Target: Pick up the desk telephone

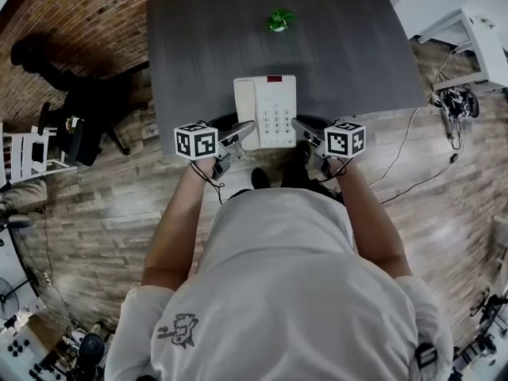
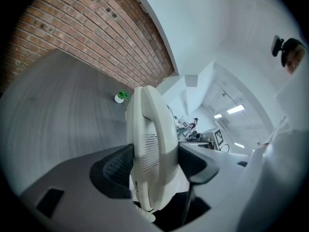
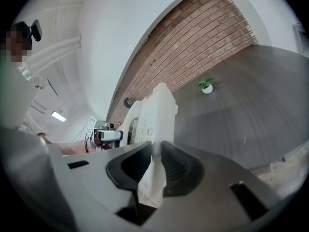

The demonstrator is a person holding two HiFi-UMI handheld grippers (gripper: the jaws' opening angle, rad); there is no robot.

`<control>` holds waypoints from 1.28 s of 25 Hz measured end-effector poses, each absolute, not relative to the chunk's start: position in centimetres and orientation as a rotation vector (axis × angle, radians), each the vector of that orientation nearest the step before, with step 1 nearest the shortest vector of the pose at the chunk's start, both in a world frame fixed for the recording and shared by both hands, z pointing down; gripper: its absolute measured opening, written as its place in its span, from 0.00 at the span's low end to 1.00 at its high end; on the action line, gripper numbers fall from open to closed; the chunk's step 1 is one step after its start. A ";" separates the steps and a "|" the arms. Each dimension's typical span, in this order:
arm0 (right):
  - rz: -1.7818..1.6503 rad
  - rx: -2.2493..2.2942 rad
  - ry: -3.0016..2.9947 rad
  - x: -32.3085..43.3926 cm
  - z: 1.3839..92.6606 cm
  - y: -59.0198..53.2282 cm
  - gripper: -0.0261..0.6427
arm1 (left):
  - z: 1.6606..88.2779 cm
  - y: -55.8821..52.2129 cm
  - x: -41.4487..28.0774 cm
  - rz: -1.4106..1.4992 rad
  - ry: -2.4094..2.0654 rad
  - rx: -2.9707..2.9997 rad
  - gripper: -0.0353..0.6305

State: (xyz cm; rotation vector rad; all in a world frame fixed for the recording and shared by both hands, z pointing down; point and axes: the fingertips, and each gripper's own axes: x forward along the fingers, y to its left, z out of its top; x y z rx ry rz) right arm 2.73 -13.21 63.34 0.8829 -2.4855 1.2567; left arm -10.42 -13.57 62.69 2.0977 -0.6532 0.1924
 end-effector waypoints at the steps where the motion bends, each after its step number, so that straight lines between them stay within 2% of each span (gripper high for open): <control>1: 1.265 0.897 -2.478 2.5 63.4 -12.4 0.14 | 62.8 -13.0 -10.6 0.198 -0.640 2.096 0.51; 17: 1.244 0.851 -2.450 2.8 62.5 -7.8 0.14 | 61.9 -8.3 -10.3 0.187 -0.652 2.116 0.51; 23: 1.230 0.808 -2.476 9.6 61.5 -5.9 0.14 | 60.6 -5.9 -3.5 0.185 -0.704 2.117 0.51; 27: 1.216 0.773 -2.480 8.6 61.8 -6.5 0.14 | 61.0 -6.1 -4.5 0.165 -0.731 2.100 0.51; 32: 1.185 0.733 -2.500 11.6 61.8 -5.8 0.14 | 61.1 -5.0 -1.5 0.158 -0.764 2.097 0.51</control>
